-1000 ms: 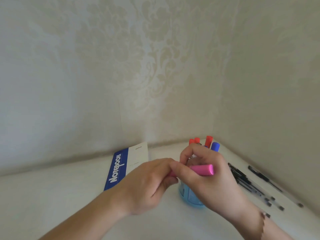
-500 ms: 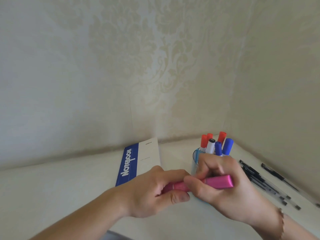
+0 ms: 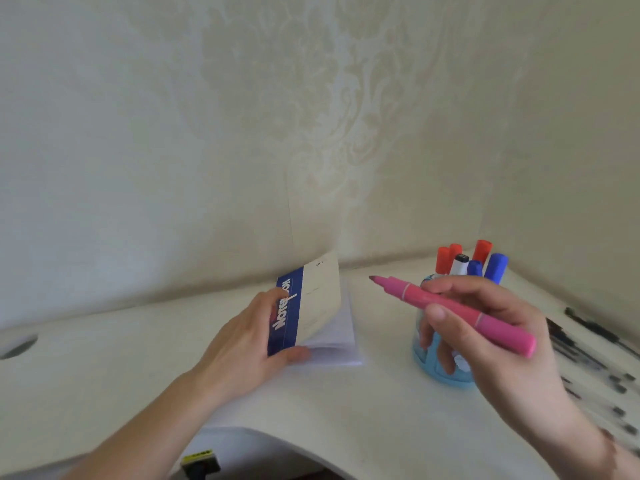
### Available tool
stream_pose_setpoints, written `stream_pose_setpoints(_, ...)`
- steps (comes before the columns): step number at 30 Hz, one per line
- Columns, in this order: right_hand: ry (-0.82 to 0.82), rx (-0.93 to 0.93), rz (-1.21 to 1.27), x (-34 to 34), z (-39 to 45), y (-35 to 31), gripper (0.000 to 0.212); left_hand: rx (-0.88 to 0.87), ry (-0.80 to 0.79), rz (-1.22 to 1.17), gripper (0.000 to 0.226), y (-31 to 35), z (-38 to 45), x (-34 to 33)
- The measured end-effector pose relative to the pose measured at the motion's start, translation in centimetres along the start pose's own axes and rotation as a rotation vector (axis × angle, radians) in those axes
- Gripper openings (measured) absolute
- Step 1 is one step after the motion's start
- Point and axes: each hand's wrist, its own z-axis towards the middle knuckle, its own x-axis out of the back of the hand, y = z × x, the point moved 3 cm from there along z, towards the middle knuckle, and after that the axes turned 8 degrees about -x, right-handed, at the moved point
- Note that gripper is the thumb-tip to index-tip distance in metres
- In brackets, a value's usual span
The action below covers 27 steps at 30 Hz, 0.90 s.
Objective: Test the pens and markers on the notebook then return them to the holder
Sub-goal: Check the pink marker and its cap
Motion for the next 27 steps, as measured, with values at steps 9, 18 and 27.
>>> stream_pose_setpoints(9, -0.041, -0.130, -0.019, -2.8, 1.3, 2.3, 0.015, -0.176, 0.727, 0.074, 0.051, -1.8, -2.3, 1.6)
stream_pose_setpoints(18, -0.231, -0.313, -0.376, -8.5, 3.4, 7.1, 0.026, -0.132, 0.768, -0.082, 0.057, -3.0, -3.0, 2.2)
stream_pose_setpoints(27, -0.231, -0.300, -0.519, -8.2, 3.9, 8.5, 0.024, -0.151, 0.743, -0.080, 0.057, -2.7, -2.7, 2.2)
